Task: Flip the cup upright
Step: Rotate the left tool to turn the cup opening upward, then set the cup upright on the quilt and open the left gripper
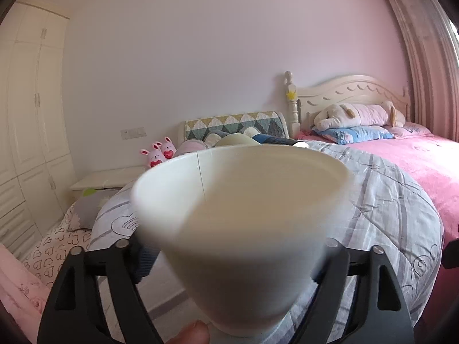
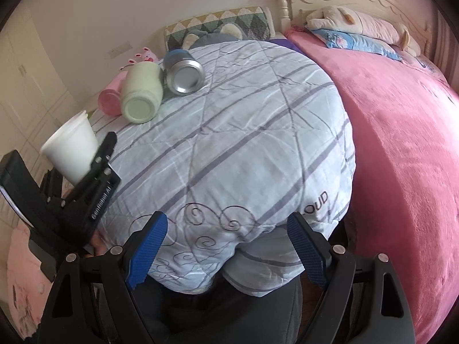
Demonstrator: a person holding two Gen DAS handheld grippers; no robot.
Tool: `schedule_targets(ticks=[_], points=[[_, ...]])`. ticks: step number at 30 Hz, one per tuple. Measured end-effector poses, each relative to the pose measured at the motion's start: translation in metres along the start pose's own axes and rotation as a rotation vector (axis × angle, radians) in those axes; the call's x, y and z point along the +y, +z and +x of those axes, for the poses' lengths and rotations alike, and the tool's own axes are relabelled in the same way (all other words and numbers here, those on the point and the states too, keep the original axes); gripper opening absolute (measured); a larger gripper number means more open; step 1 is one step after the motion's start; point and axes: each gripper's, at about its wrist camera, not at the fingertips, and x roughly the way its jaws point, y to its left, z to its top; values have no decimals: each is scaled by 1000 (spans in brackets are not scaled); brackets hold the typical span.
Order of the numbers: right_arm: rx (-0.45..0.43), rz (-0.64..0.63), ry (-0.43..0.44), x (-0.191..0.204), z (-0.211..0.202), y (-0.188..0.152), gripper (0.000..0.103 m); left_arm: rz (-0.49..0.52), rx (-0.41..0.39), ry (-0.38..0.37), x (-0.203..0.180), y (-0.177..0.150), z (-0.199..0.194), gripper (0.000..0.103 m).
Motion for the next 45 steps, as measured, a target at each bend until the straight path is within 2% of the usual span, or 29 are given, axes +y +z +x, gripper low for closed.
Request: schedule_targets(ticks=[1,3,8,14,19,27,33,38,45], points=[[0,-2,0,1,0,0,86,2,-3,-1,0,1,-1,95],[-2,-6,4,3,-1,1,86,2,-15,-4,1,5,-5,99],[-18,-14,11,9,-8,1,86,-1,4,-23,0,13,-6,103],[-75,-15,25,13,-29,6,86,-5,123,-43,2,23,-11,103],[-150,-25,45,21,-56,9,86,-47,243,-48,17,37,-32,103],[-271,-90,62,46,-99,7,86,-90,345,22,48,72,-90,103],[-310,-139,74,61,-115,-2,86,-110,320,13,62,90,-138,103],[-310,-161,73,67,-119,-7,86,-119,310,9,68,97,-162,103],[-318,-212,76,83,-126,-17,86,-119,342,39,71,92,-182,103]])
